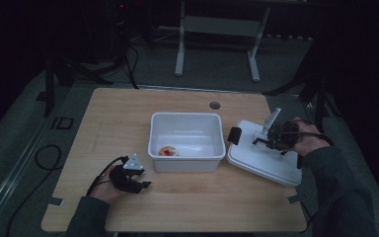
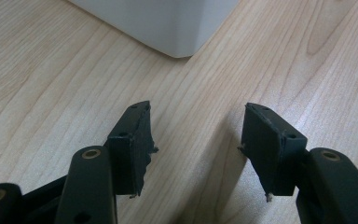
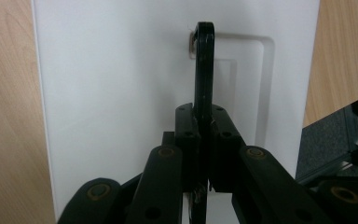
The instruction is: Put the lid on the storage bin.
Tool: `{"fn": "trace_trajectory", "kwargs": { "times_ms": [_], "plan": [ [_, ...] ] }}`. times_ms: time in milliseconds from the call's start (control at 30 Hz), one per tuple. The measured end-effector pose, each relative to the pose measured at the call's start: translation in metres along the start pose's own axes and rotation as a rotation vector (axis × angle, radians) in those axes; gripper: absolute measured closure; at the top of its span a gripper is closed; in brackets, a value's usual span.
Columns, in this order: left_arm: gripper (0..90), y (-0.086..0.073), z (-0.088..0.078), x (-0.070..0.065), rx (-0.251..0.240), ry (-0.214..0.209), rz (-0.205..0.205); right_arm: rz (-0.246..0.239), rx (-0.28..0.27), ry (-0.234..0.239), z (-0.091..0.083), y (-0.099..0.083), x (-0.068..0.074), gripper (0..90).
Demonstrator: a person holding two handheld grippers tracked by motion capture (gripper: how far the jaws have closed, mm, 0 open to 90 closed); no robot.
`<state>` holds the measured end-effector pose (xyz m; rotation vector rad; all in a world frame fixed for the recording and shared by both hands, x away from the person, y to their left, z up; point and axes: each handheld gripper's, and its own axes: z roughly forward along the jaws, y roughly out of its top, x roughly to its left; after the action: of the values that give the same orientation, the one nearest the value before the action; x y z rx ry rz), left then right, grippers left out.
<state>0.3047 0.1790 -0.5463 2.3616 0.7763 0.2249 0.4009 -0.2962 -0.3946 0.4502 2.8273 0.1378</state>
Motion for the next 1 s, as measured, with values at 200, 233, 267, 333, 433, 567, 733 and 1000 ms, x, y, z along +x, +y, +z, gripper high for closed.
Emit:
{"fn": "trace_trajectory", "kwargs": {
  "times_ms": [200, 233, 267, 333, 433, 567, 733, 1000],
  "plan": [
    [43.1, 0.0, 0.0, 0.0, 0.0, 0.0, 0.001, -0.004, -0.008, -0.006, -0.005, 0.0, -0.002, 84.3],
    [43.1, 0.0, 0.0, 0.0, 0.0, 0.0, 0.001, -0.004, -0.008, -0.006, -0.005, 0.0, -0.002, 84.3],
    [43.1, 0.0, 0.0, 0.0, 0.0, 0.0, 0.001, -0.002, -0.01, -0.006, -0.006, -0.001, -0.002, 84.3],
    [43.1, 0.0, 0.0, 0.0, -0.001, -0.002, 0.001, 0.001, -0.009, -0.007, -0.008, -0.001, -0.002, 84.3],
    [43.1, 0.0, 0.0, 0.0, 0.0, 0.0, 0.002, -0.004, -0.01, -0.009, -0.012, -0.001, -0.003, 84.3],
    [43.1, 0.0, 0.0, 0.0, -0.001, 0.0, 0.002, -0.002, -0.015, -0.015, -0.017, 0.0, -0.003, 84.3],
    [43.1, 0.0, 0.0, 0.0, -0.001, 0.0, 0.002, -0.017, -0.017, -0.023, -0.022, 0.003, -0.004, 84.3],
    [43.1, 0.0, 0.0, 0.0, -0.001, 0.0, 0.002, -0.03, -0.016, -0.029, -0.03, 0.005, -0.005, 84.3]
  ]
}}
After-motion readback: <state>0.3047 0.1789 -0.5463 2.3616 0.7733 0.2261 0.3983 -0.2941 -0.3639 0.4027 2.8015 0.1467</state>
